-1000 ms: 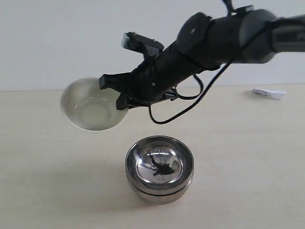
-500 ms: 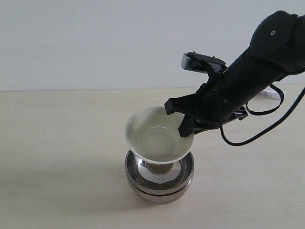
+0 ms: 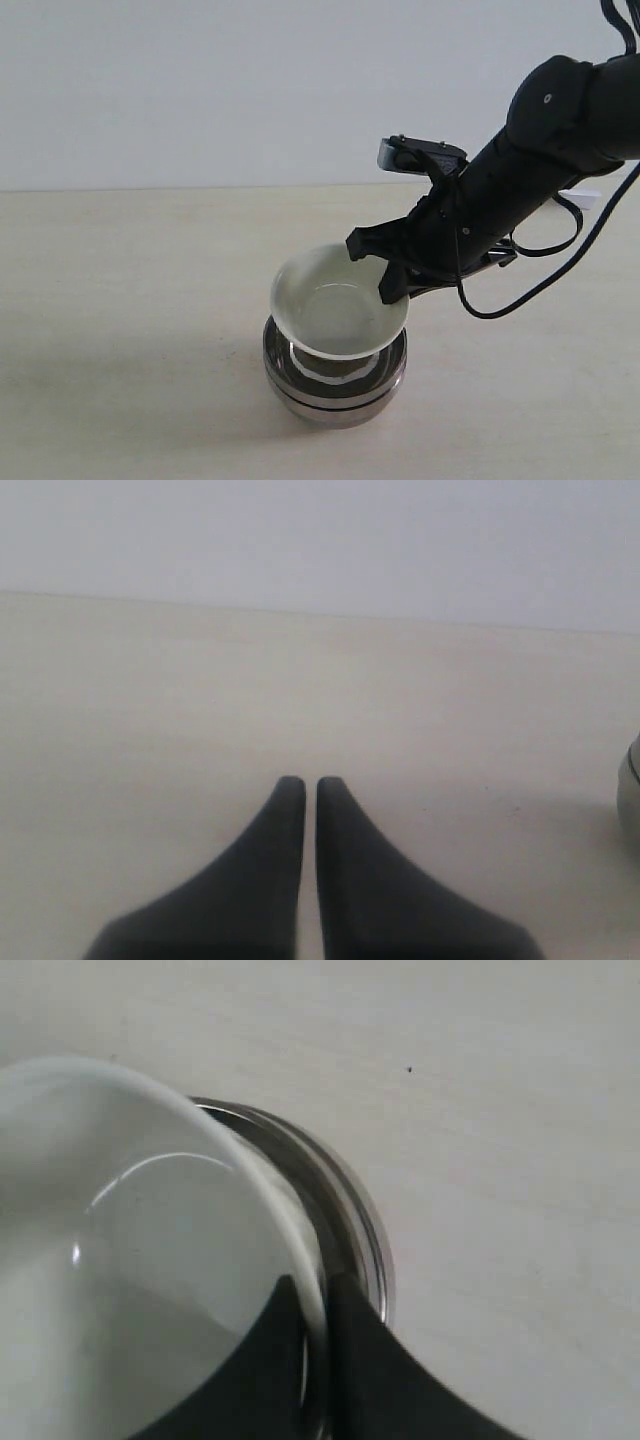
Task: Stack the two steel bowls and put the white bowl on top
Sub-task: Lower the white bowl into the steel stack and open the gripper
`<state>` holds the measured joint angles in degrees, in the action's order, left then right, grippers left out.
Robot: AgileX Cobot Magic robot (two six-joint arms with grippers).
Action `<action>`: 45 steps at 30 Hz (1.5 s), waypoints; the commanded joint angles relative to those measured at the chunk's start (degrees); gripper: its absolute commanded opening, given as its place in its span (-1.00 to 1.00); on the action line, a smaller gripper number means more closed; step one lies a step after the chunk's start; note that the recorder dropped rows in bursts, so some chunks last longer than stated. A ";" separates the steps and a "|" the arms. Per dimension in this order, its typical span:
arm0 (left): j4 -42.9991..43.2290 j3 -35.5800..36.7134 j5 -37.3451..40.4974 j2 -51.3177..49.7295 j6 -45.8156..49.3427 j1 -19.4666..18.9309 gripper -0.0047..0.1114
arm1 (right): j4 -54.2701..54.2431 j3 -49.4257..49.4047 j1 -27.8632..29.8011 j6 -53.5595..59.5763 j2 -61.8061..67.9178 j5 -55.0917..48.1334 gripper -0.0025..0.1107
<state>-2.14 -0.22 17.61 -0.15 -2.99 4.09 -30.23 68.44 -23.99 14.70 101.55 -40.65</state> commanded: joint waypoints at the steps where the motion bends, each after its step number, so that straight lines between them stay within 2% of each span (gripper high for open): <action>1: 0.10 0.22 -0.01 0.15 -0.05 -0.15 -0.85 | -0.03 0.02 0.42 0.39 -0.18 0.61 -0.96; 25: 0.10 0.22 -0.01 0.15 -0.05 -0.15 -0.85 | 0.11 0.02 0.00 -1.26 -0.18 -0.29 -0.93; 27: 0.10 0.22 -0.01 0.15 -0.05 -0.15 -0.85 | -0.49 0.02 0.00 -1.31 -0.18 -0.17 -0.80; 32: 0.10 0.22 -0.01 0.15 -0.05 -0.15 -0.85 | -0.85 0.02 0.00 -1.31 -0.18 -1.27 -0.29; 33: 0.10 0.22 -0.01 0.15 -0.05 -0.15 -0.85 | -0.85 0.02 0.00 -1.31 -0.18 -1.40 -0.26; 36: 0.10 0.22 -0.01 0.15 -0.05 -0.15 -0.85 | -0.85 0.02 0.00 -1.19 -0.18 -1.51 -0.31; 37: 0.10 0.22 -0.01 0.15 -0.05 -0.15 -0.85 | -0.85 0.02 0.00 -1.11 -0.18 -1.51 -0.38; 42: 0.10 0.22 -0.01 0.15 -0.05 -0.15 -0.85 | -0.71 0.02 0.00 -0.68 -0.18 -1.40 -0.95; 45: 0.10 0.22 -0.01 0.15 -0.05 -0.15 -0.85 | -0.58 0.02 0.00 -0.68 -0.18 -1.41 -0.96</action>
<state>-2.14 -0.22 17.64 -0.15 -2.99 4.09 -31.13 68.44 -23.99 13.40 101.55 -41.89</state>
